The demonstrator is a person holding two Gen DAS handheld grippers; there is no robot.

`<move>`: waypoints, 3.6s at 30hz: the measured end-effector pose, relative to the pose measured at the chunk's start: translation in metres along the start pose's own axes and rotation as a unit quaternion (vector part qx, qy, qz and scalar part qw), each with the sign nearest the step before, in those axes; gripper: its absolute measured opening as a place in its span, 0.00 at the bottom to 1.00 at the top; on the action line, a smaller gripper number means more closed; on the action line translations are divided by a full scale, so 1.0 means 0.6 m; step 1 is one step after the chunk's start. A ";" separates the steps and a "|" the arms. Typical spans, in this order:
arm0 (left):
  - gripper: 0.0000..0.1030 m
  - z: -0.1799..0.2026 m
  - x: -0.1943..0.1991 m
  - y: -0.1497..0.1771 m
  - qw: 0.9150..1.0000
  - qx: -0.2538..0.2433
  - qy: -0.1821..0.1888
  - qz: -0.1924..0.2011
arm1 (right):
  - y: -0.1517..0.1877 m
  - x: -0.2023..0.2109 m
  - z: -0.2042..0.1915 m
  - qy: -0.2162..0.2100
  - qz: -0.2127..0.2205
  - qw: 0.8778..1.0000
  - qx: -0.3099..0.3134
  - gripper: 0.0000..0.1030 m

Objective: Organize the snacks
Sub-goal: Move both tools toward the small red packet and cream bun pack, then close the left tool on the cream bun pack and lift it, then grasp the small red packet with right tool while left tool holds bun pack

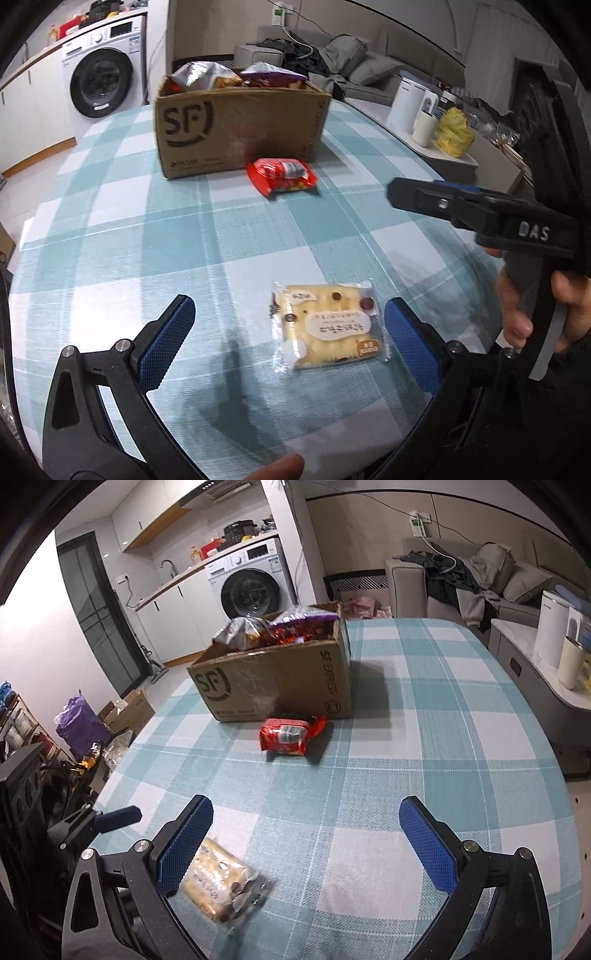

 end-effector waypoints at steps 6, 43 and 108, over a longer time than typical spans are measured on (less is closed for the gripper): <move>0.99 0.022 -0.028 0.010 1.000 -0.017 -0.001 -0.020 | 0.001 -0.012 0.007 0.000 -0.002 1.000 -0.009 1.00; 0.96 0.011 -0.072 0.013 0.997 -0.005 0.011 -0.073 | -0.021 -0.076 -0.008 0.011 -0.022 1.000 -0.006 1.00; 0.63 -0.186 -0.045 -0.161 0.993 0.071 -0.057 0.072 | -0.083 -0.207 -0.081 -0.049 -0.053 0.995 0.063 0.36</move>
Point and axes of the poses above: each gripper's, at about its wrist camera, not at the fingertips, and x roughly against the way its jaws point, z to its right, y to its underside, the point moved 1 cm from there along -x, roughly the way its jaws point, and after that the axes turned 7 degrees about y, right-handed, at the moved point
